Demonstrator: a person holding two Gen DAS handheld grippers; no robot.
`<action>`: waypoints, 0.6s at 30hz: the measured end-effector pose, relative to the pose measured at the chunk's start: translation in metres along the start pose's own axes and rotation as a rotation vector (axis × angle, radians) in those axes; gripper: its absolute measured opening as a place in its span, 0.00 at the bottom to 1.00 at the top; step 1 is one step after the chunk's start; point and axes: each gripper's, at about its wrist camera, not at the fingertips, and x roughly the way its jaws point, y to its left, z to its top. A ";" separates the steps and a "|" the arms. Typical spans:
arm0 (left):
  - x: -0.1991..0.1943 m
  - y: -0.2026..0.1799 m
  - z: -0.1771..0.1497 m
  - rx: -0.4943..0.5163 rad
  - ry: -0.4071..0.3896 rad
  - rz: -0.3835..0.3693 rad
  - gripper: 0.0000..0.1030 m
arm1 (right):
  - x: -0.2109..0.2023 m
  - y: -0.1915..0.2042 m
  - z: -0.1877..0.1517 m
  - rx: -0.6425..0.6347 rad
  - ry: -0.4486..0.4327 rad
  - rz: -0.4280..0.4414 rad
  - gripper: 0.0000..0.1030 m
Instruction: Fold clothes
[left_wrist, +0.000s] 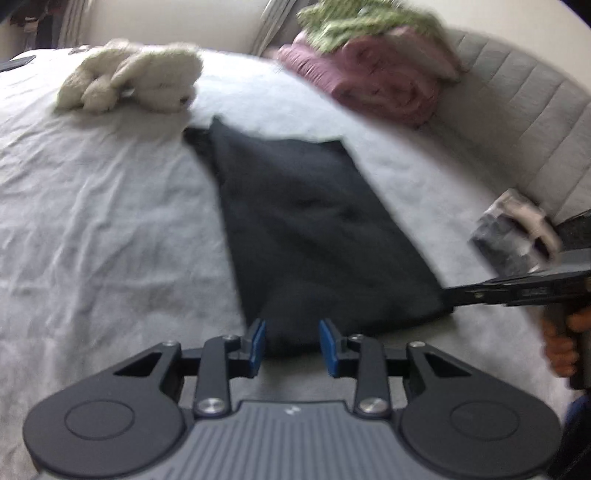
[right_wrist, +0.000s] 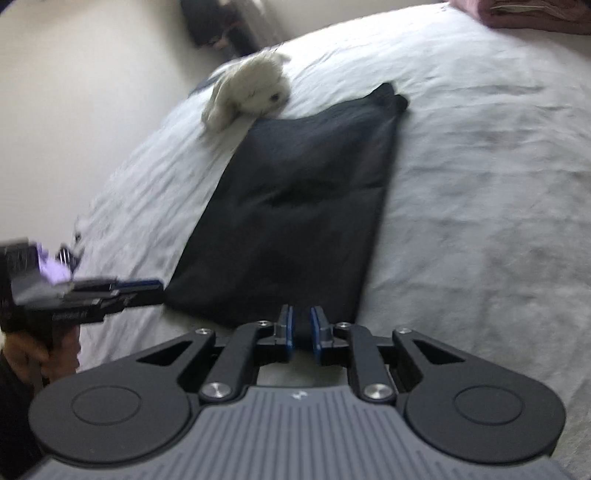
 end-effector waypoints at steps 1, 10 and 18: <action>0.004 0.000 -0.001 0.006 0.010 0.012 0.32 | 0.005 0.000 -0.002 -0.007 0.021 -0.019 0.03; -0.004 0.012 0.001 -0.045 0.017 0.022 0.27 | 0.003 0.000 -0.006 -0.105 0.044 -0.100 0.00; -0.023 -0.019 0.011 0.069 -0.148 0.007 0.30 | -0.009 0.023 -0.001 -0.187 -0.104 -0.082 0.17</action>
